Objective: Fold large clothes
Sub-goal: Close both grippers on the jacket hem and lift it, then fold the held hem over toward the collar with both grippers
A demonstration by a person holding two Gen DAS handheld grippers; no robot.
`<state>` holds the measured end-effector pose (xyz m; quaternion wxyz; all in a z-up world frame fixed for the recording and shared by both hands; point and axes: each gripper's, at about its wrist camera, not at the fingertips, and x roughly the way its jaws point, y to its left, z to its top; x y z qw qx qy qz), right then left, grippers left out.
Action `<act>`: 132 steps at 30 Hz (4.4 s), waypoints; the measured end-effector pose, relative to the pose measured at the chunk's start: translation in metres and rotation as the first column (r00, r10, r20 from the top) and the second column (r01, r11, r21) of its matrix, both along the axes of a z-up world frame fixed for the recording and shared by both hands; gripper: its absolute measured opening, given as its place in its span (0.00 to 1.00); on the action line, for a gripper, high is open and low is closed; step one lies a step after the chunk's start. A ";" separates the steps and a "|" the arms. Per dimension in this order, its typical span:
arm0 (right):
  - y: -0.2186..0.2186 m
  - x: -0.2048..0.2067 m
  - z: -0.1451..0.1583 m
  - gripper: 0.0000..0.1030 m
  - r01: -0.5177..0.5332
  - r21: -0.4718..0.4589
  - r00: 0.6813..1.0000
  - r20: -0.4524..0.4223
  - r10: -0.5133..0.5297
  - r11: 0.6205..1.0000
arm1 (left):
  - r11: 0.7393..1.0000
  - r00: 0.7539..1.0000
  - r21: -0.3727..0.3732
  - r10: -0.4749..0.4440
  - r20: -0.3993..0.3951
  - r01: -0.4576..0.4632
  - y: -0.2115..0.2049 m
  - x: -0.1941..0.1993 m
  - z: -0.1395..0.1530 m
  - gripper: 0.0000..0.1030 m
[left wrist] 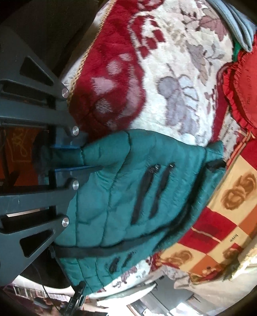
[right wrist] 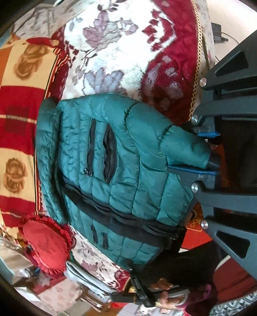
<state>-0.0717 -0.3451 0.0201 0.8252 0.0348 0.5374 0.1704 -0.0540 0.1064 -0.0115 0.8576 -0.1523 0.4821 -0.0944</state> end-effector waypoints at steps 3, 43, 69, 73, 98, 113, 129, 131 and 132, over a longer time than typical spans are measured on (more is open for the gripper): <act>-0.005 0.004 0.001 0.21 0.018 0.027 1.000 -0.012 -0.018 0.999 | 1.000 1.000 -0.001 -0.008 0.023 0.008 -0.001 0.000 0.009 0.11; -0.025 0.023 0.043 0.18 0.059 0.324 0.987 0.120 -0.103 0.944 | 1.000 0.995 -0.026 0.009 0.102 -0.006 0.010 0.014 0.051 0.12; -0.052 0.236 0.095 0.18 0.297 0.320 0.897 0.230 -0.378 0.900 | 0.980 0.956 0.010 0.189 0.222 -0.197 -0.001 0.224 0.127 0.12; -0.051 0.266 0.084 0.18 0.324 0.295 0.896 0.209 -0.391 0.899 | 0.977 0.957 0.038 0.195 0.214 -0.207 -0.004 0.247 0.119 0.12; -0.046 0.357 0.011 0.19 0.444 0.234 0.878 0.079 -0.473 0.865 | 0.966 0.966 0.085 0.237 0.100 -0.246 -0.011 0.338 0.054 0.12; -0.059 0.335 0.033 0.73 0.467 0.346 0.824 0.164 -0.542 0.814 | 0.948 0.975 -0.238 0.223 0.013 -0.213 0.023 0.345 0.048 0.52; 0.125 0.376 0.006 0.73 0.087 -0.112 0.955 0.291 -0.051 0.990 | 0.956 0.963 0.146 0.240 0.119 -0.256 -0.033 0.348 0.028 0.73; 0.127 0.389 -0.016 0.73 0.129 -0.131 0.964 0.251 -0.093 0.983 | 0.951 0.963 0.164 0.247 0.109 -0.263 -0.033 0.354 0.016 0.76; 0.125 0.392 -0.023 0.74 0.147 -0.123 0.963 0.242 -0.115 0.981 | 0.950 0.963 0.169 0.248 0.103 -0.263 -0.033 0.356 0.012 0.80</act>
